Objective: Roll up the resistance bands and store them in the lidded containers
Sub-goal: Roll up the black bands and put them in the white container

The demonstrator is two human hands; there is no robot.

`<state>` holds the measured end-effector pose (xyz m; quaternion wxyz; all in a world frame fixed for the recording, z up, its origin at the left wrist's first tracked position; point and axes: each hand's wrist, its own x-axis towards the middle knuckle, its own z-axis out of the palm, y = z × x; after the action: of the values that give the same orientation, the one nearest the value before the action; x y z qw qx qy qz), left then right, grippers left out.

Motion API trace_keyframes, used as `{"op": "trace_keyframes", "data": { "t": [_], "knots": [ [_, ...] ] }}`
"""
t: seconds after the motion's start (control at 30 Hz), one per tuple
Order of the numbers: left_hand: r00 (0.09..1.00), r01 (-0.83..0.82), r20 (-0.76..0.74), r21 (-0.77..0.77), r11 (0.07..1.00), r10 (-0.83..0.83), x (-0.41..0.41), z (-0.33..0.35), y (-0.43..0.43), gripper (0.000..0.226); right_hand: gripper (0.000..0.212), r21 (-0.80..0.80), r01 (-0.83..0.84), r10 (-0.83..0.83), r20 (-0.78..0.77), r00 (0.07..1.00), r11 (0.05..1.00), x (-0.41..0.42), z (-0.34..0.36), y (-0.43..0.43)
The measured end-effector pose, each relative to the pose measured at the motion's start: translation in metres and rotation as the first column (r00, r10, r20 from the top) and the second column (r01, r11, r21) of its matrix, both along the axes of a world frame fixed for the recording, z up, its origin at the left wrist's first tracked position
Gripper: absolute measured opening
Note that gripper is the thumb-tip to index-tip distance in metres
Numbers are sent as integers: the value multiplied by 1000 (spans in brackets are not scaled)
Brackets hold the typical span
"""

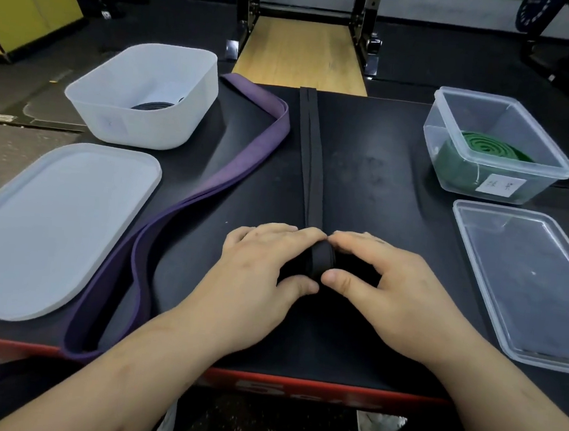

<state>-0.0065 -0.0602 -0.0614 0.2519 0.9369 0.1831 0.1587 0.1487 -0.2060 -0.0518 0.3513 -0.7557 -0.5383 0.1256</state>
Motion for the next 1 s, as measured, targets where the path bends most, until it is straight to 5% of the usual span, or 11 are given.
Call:
{"op": "trace_keyframes", "data": {
  "t": [0.1,0.33,0.63,0.77,1.0],
  "knots": [
    [1000,18,23,19,1000,-18,-15,-4,-10,55,20,-10,-73,73,7,997,997,-5,3,-10],
    [999,-46,-25,-46,998,45,-26,-4,-18,61,44,-111,-75,84,77,994,991,-11,1,-6],
    [999,-19,-33,20,1000,20,-15,1,-10,51,39,-85,-26,24,-20,1000,996,-11,6,-10],
    [998,-37,-51,-99,994,32,-18,3,-5,58,44,-100,-12,16,33,999,995,-7,3,-2],
    [998,-3,-69,35,999,5,-8,1,5,55,46,-89,-31,33,24,999,996,-6,1,-2]
  ]
}}
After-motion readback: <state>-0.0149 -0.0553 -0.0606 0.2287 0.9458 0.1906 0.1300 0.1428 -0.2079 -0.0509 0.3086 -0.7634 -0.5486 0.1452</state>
